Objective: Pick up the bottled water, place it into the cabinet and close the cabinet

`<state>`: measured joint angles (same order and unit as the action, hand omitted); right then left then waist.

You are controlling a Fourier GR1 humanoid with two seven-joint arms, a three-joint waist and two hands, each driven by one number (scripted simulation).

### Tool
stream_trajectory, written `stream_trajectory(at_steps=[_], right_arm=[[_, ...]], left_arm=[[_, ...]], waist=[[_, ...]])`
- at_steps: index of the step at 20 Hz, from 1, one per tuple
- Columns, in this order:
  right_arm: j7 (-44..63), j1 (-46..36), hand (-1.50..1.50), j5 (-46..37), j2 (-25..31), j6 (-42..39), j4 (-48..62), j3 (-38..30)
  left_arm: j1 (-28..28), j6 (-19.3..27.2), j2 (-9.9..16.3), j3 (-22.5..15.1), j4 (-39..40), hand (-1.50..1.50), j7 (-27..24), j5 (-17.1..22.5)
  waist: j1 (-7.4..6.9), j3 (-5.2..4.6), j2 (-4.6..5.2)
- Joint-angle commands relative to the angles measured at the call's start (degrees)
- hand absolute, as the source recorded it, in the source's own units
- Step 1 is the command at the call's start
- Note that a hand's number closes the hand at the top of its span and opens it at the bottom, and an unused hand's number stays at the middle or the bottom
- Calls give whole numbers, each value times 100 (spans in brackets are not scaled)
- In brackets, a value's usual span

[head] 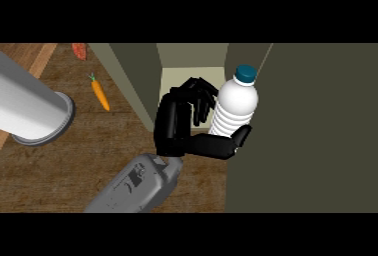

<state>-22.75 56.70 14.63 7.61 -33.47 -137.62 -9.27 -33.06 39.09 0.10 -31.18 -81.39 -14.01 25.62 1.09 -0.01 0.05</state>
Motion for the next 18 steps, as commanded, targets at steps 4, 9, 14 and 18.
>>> stream_trajectory(at_steps=[4, 9, 14, 18], right_arm=[[703, 14, -150, 731, 96, 204, -910, -197], [463, 21, -150, 633, 10, 28, -662, -257], [439, 188, -150, 786, 14, -151, -728, -384], [203, 2, -150, 874, 59, -224, -339, -535]], left_arm=[[-947, 261, -10, 368, 984, 150, 8, 48], [-1136, 480, -10, 144, 1510, 150, -40, 147], [-1323, 289, -10, 342, 2193, 150, -397, 228], [-1596, -175, 31, 667, 3143, 150, -571, 113]], waist=[[11, -4, 23], [46, -2, 15], [84, -5, 25], [107, -3, 44]])
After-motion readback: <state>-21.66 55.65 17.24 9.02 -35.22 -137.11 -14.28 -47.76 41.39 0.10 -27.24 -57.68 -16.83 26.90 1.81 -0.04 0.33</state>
